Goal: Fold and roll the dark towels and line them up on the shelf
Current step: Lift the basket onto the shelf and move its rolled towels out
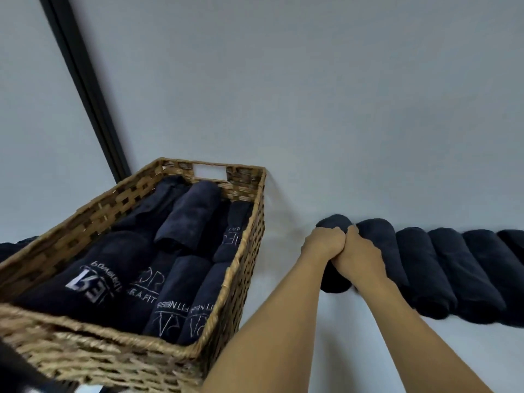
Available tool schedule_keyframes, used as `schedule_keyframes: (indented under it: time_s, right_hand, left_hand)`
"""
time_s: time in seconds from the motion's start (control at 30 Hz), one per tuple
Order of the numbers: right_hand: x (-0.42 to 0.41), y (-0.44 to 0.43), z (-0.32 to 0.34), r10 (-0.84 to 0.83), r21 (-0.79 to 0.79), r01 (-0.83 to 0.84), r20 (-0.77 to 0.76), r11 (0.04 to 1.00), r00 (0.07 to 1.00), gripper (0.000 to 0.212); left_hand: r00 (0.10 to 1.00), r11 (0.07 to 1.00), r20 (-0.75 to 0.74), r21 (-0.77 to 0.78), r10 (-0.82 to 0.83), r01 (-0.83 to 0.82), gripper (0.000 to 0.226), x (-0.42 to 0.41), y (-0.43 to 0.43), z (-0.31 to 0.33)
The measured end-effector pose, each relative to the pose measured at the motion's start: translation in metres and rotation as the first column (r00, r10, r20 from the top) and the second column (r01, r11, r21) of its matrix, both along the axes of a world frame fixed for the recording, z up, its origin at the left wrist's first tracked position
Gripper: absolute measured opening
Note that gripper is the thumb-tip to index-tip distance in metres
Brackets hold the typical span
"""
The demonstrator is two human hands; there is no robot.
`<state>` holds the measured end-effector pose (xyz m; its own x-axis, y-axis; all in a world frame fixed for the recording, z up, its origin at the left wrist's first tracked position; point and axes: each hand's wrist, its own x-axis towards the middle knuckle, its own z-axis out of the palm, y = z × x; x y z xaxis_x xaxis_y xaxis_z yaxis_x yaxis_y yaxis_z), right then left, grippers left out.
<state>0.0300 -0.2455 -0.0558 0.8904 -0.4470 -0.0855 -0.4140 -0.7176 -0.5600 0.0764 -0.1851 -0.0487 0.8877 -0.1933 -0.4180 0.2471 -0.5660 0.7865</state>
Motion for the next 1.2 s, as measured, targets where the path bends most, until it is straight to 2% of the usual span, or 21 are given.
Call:
schedule_keyframes:
  time_s: [0.13,0.23,0.33,0.4,0.47,0.53,0.6,0.67,0.73,0.83,0.97,1.1,1.17,1.2]
  right_hand:
    - [-0.002,0.022,0.054,0.071,-0.001,-0.073,0.206,0.997,0.976,0.052]
    - [0.001,0.052,0.097,0.153,0.02,-0.178,0.42,0.984,0.895,0.049]
    - [0.016,0.095,0.123,0.279,0.022,-0.335,0.505,0.942,0.817,0.047]
    - [0.031,0.124,0.128,0.377,-0.004,-0.419,0.446,0.908,0.812,0.056]
    - [0.045,0.15,0.123,0.467,-0.037,-0.479,0.303,0.877,0.831,0.064]
    - [0.056,0.168,0.111,0.517,-0.058,-0.514,0.129,0.856,0.846,0.067]
    - [0.064,0.178,0.102,0.524,-0.12,-0.522,-0.02,0.844,0.851,0.059]
    - [0.07,0.182,0.098,0.522,-0.233,-0.539,-0.137,0.809,0.842,0.042]
    - [0.077,0.184,0.096,0.523,-0.294,-0.568,-0.223,0.768,0.823,0.033]
    - [0.085,0.186,0.089,0.532,-0.263,-0.599,-0.287,0.756,0.797,0.028]
    - [0.09,0.187,0.078,0.547,-0.283,-0.653,-0.372,0.703,0.75,0.026]
    - [0.098,0.189,0.078,0.58,-0.267,-0.737,-0.476,0.621,0.661,0.045]
    - [0.094,0.188,0.078,0.58,-0.285,-0.739,-0.475,0.61,0.662,0.046]
    - [0.089,0.185,0.078,0.591,-0.314,-0.711,-0.402,0.629,0.7,0.04]
  left_hand:
    - [0.963,0.984,0.227,0.142,-0.143,0.112,0.051,0.004,0.024,0.073]
    - [0.885,0.958,0.405,0.255,-0.229,0.132,0.034,0.002,0.068,0.136]
    - [0.883,0.964,0.435,0.26,-0.175,0.063,0.029,0.004,0.122,0.167]
    - [0.909,0.962,0.402,0.271,-0.109,-0.004,0.041,0.011,0.156,0.165]
    - [0.936,0.953,0.344,0.301,-0.069,-0.04,0.045,0.021,0.183,0.148]
    - [0.964,0.974,0.266,0.217,0.004,-0.064,0.043,0.032,0.201,0.122]
    - [0.974,0.987,0.222,0.14,0.052,-0.085,0.039,0.04,0.209,0.097]
    - [0.974,0.989,0.218,0.115,0.067,-0.094,0.036,0.047,0.208,0.078]
    - [0.972,0.987,0.228,0.134,0.059,-0.091,0.036,0.052,0.207,0.067]
    - [0.971,0.968,0.237,0.249,-0.021,-0.04,0.034,0.058,0.21,0.062]
    - [0.934,0.827,0.282,0.561,-0.219,0.025,0.03,0.061,0.208,0.057]
    - [0.871,0.644,0.356,0.762,-0.34,-0.06,0.036,0.061,0.21,0.057]
    - [0.884,0.559,0.309,0.827,-0.35,-0.068,0.04,0.055,0.209,0.06]
    - [0.887,0.518,0.312,0.85,-0.339,-0.101,0.037,0.051,0.207,0.065]
